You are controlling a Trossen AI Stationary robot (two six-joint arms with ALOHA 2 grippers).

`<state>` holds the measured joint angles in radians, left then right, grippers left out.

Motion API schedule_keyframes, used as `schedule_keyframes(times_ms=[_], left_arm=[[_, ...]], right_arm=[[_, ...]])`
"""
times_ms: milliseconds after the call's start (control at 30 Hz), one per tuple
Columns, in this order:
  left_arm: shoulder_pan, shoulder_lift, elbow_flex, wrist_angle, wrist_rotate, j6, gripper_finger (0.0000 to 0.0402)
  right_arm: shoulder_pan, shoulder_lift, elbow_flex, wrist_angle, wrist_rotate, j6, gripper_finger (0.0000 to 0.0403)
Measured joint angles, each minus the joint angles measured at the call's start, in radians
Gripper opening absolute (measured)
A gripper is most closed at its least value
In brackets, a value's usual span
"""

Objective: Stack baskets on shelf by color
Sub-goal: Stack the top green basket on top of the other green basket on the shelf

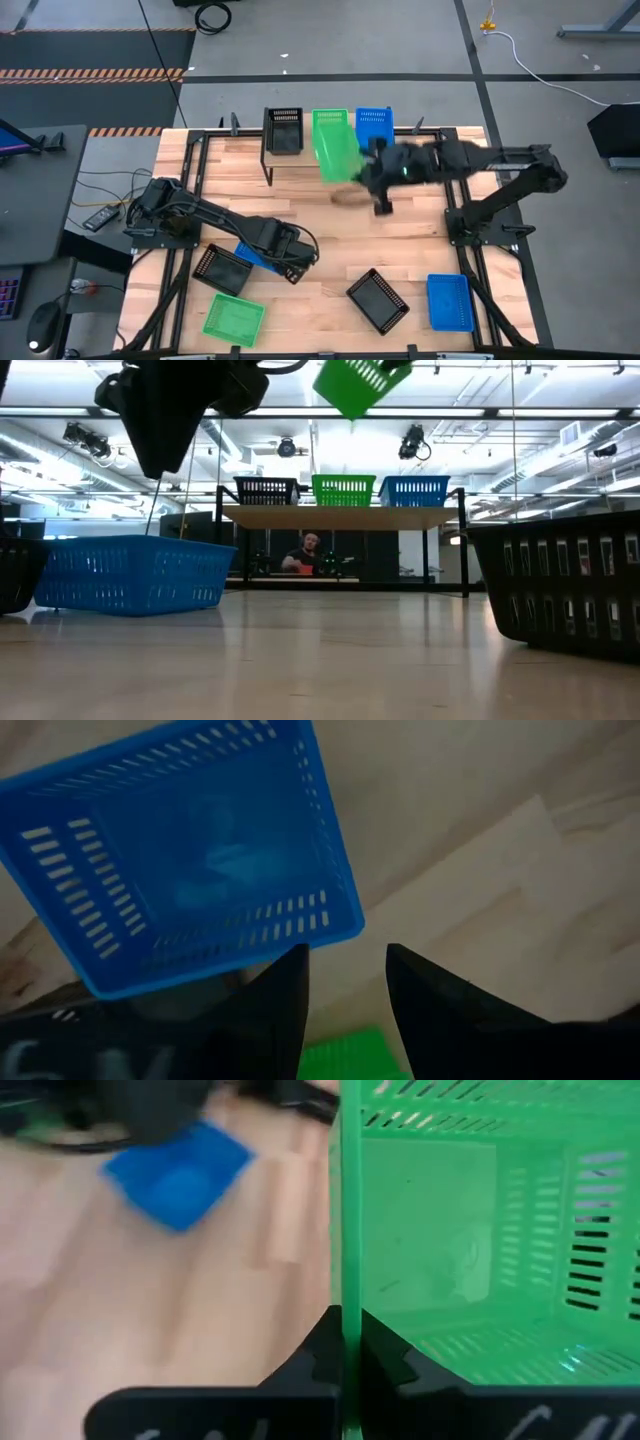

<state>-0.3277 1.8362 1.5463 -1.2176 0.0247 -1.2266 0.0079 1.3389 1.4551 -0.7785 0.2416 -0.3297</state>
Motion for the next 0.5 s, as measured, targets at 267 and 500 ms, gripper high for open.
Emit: schedule_keyframes(times_ms=[267,500], left_arm=[[0.005,0.0,0.0,0.0,0.015,-0.015,0.0142],[0.005,0.0,0.0,-0.007,0.028,-0.046,0.0142]], right_arm=[[-0.237,0.054,0.0,0.078,-0.153,-0.039,0.001],[-0.313,0.146,0.0,0.093,-0.213,-0.089,0.0012]])
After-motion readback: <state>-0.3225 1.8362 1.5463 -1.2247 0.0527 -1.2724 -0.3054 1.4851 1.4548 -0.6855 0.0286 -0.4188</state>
